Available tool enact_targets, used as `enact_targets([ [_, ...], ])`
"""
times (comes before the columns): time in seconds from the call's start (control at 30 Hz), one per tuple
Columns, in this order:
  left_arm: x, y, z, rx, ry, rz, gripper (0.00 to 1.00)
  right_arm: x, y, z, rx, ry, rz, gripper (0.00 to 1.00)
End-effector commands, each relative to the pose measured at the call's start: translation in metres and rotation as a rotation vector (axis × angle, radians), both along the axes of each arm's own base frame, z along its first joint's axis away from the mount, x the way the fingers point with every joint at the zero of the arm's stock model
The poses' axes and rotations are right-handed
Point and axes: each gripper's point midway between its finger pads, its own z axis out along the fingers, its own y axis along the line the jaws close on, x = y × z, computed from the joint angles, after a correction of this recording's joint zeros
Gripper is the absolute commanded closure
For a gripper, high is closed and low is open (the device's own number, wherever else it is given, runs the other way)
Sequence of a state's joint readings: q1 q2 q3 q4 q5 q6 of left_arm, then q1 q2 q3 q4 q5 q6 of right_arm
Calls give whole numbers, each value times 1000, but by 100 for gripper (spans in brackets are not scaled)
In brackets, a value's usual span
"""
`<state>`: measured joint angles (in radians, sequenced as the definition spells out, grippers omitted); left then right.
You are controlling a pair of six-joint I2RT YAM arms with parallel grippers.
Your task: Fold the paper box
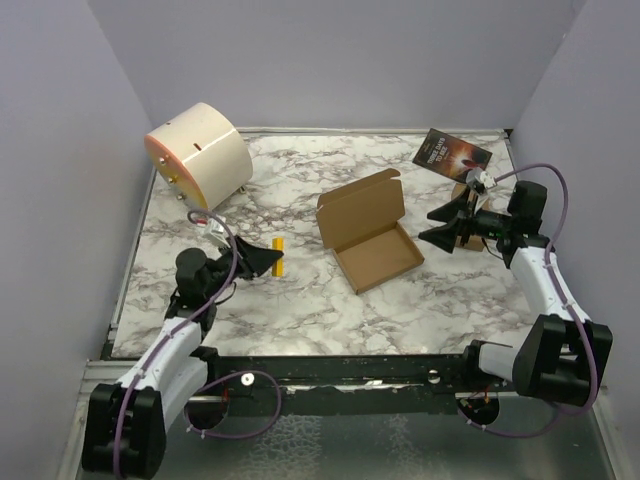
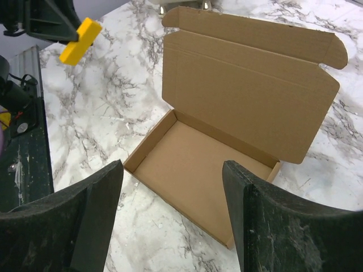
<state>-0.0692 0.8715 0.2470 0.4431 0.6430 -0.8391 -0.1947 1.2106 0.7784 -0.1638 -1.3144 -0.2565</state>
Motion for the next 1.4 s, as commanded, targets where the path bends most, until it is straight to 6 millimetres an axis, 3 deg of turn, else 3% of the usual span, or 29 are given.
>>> enact_targets([
  [0.0,-26,-37,66,-167,-283,-104,100,-3,-3,2,26,-9,27,27],
  [0.23,-43,-86,84,-100,-465,-193,100,0,-6,-5,56,47,25,25],
  [0.33,-43,-114,82,-6,-532,-246,100,0,-7,-7,54,51,20,25],
  [0.6,-27,-196,35,353,-543,-383,100,9,-14,-15,29,64,-35,25],
  [0.7,-11,-217,12,505,-523,-416,100,23,-25,-26,10,119,-141,20],
  [0.83,5,-243,-21,650,-488,-481,100,28,-32,-35,37,207,-159,19],
  [1.07,31,-260,-64,860,-446,-545,98,29,-34,-38,35,229,-133,17],
  [1.27,38,-269,-87,924,-368,-588,76,29,-35,-34,31,209,-135,17],
  [1.37,40,-271,-86,928,-351,-581,66,28,-35,-33,27,197,-134,17],
])
